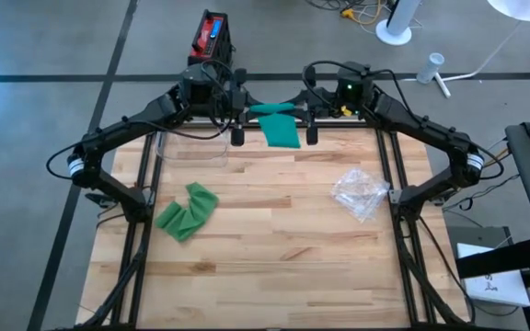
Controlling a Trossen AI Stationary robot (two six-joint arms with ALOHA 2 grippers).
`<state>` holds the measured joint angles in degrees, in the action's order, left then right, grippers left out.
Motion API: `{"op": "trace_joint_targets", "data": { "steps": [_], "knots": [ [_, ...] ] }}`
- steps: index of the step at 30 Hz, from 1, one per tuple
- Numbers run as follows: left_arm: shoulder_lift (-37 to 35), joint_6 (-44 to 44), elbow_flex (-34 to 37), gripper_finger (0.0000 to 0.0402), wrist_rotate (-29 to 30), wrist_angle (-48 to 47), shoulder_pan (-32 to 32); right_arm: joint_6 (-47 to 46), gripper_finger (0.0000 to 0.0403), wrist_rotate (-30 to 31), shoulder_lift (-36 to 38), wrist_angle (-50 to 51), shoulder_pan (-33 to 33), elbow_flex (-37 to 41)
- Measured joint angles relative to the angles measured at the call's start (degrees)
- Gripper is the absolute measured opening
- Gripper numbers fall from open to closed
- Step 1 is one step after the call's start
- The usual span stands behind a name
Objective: Roll bandage
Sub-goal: Roll the blue bandage
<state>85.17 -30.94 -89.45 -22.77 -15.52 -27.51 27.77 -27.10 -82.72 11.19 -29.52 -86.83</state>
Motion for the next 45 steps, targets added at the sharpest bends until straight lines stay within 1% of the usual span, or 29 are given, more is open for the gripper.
{"op": "trace_joint_targets", "data": {
  "steps": [2, 5, 10, 13, 16, 18, 22, 25, 29, 33, 38, 45],
  "knots": [
    [0.0, -0.04, 0.0, 0.0047, -0.08, 0.08, 0.03, -0.7, 0.0024, -0.03, 0.4, 0.44, 0.0, 0.0],
    [0.0, 0.6, 0.0, 0.0079, 0.46, -0.31, 0.11, 0.31, 0.0024, -0.97, 1.45, 1.33, -0.16, 0.07],
    [-0.02, 8.67, 0.0, 0.0145, 0.84, -0.05, -0.02, 10.46, 0.0024, -1.5, 2.85, 1.14, -0.4, 0.07],
    [-0.04, 11.72, -0.17, 0.0185, 0.24, -0.44, 0.2, 12.88, 0.0024, -1.89, 2.73, -0.22, -0.26, 0.09],
    [-0.05, 13.82, -0.95, 0.0224, -1.84, -1.73, 0.2, 15.47, 0.0024, -4.17, 2.78, -0.5, -0.28, 0.09],
    [-0.13, 16.25, -1.77, 0.0248, -4.26, -2.3, 0.18, 18.08, 0.0024, -5.1, 2.78, -0.17, -0.28, 0.09],
    [-0.11, 25.45, -3.26, 0.0289, -11.25, -1.72, 0.16, 25.05, 0.0024, -4.96, 2.69, 0.36, -0.26, 0.09],
    [-0.04, 30.03, -3.32, 0.031, -12.52, -0.97, 0.22, 29.24, 0.0024, -4.81, 2.52, 0.33, -0.11, 0.09],
    [0.0, 33.87, -3.08, 0.0325, -12.54, 0.28, 0.27, 32.65, 0.0025, -4.65, 2.33, 0.14, -0.11, 0.09],
    [0.0, 38.08, -3.06, 0.0325, -12.54, 2.92, 0.27, 34.0, 0.0026, -4.44, 2.23, 0.03, -0.11, 0.09],
    [0.0, 39.52, -2.97, 0.0306, -11.08, 3.67, 0.38, 34.91, 0.0022, -4.22, 2.19, 0.66, -0.13, 0.09],
    [0.0, 37.62, -2.36, 0.0267, -10.74, 4.17, 0.35, 35.06, 0.0027, -4.28, 2.19, 0.44, 0.0, 0.11]
  ]
}}
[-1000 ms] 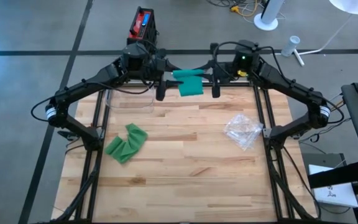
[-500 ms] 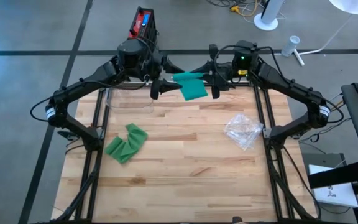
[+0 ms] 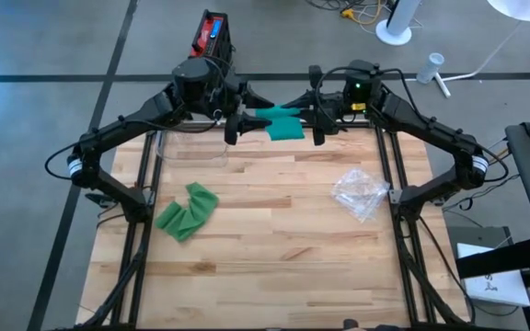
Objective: Roll bandage
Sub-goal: Roll the blue bandage
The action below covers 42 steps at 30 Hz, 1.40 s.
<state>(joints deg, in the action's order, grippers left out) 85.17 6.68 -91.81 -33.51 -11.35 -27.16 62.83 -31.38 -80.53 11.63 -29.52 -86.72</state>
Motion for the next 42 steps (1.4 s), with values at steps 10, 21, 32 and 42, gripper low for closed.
{"op": "trace_joint_targets", "data": {
  "steps": [10, 21, 32, 42],
  "knots": [
    [0.09, -0.14, 0.35, 0.0232, 4.58, 0.16, -0.04, 0.24, 0.0025, -0.04, 0.11, -2.04, 0.48, 0.0],
    [0.09, -0.13, 0.46, 0.0231, 4.54, -0.67, -0.09, 2.97, 0.0025, -0.06, 0.11, -3.04, 0.5, 0.0],
    [0.09, -1.41, 0.48, 0.0211, 4.5, -0.68, -0.09, 7.01, 0.0026, -0.01, 0.13, -2.69, 0.5, 0.02],
    [0.09, -14.0, 0.5, 0.0021, 7.71, -0.81, 0.0, -10.38, 0.0113, 0.11, 0.04, -1.65, 0.5, 0.02]
  ]
}}
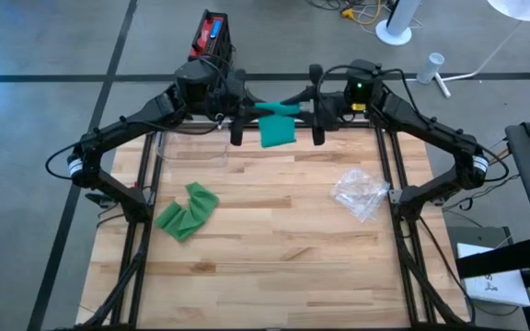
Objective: Roll bandage
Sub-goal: Roll the blue bandage
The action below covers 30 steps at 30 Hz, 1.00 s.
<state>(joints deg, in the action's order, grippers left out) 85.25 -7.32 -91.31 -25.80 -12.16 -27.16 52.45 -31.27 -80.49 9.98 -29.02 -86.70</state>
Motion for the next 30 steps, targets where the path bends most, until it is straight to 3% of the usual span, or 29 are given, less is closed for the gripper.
{"op": "trace_joint_targets", "data": {
  "steps": [7, 13, 21, 30],
  "knots": [
    [0.0, -9.76, 0.0, 0.0038, 1.49, 0.33, -0.04, -24.11, 0.0216, -0.24, 0.91, -2.31, -0.21, 0.04],
    [0.0, -16.25, 0.0, 0.0021, 1.69, 0.31, -0.08, -33.87, 0.0263, 4.38, 0.02, -4.03, -0.85, 0.04],
    [0.0, -19.15, 0.0, 0.0027, 2.14, -0.89, -0.09, -39.02, 0.0222, 5.0, -1.37, -4.0, -2.76, 0.04],
    [0.02, -20.9, 0.5, 0.0024, -0.79, -1.2, 0.02, -36.42, 0.0174, 3.34, -1.27, -0.46, -3.12, 0.01]
  ]
}}
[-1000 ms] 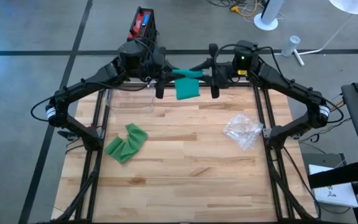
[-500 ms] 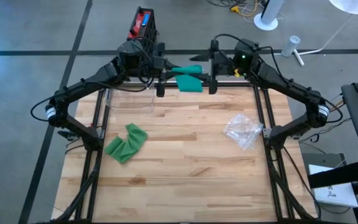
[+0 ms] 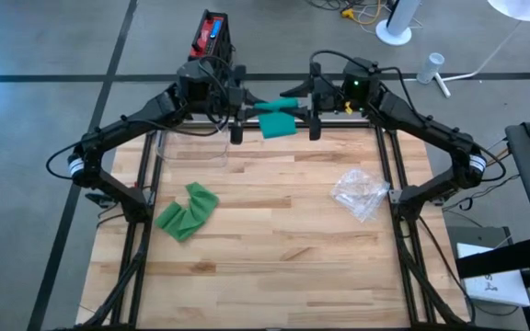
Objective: Roll bandage
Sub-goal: Roll the blue bandage
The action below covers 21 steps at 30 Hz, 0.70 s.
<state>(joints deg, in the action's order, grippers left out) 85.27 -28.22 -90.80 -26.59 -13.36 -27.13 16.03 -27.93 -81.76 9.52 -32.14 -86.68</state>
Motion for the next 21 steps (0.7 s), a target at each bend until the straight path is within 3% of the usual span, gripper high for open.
{"op": "trace_joint_targets", "data": {
  "steps": [6, 12, 21],
  "knots": [
    [0.0, -0.27, 0.06, 0.0027, -0.96, 1.16, 0.09, 2.0, 0.0139, -3.36, 0.02, 1.14, -0.12, -0.04],
    [0.0, -0.05, 0.06, 0.0051, -0.91, 1.56, 0.12, 3.63, 0.0023, -4.26, 0.02, 1.66, -0.15, -0.06],
    [-0.04, 0.2, 0.04, 0.0124, 1.12, 2.24, 0.26, 5.06, 0.0031, -4.41, -0.02, 1.45, -0.26, -0.04]
  ]
}}
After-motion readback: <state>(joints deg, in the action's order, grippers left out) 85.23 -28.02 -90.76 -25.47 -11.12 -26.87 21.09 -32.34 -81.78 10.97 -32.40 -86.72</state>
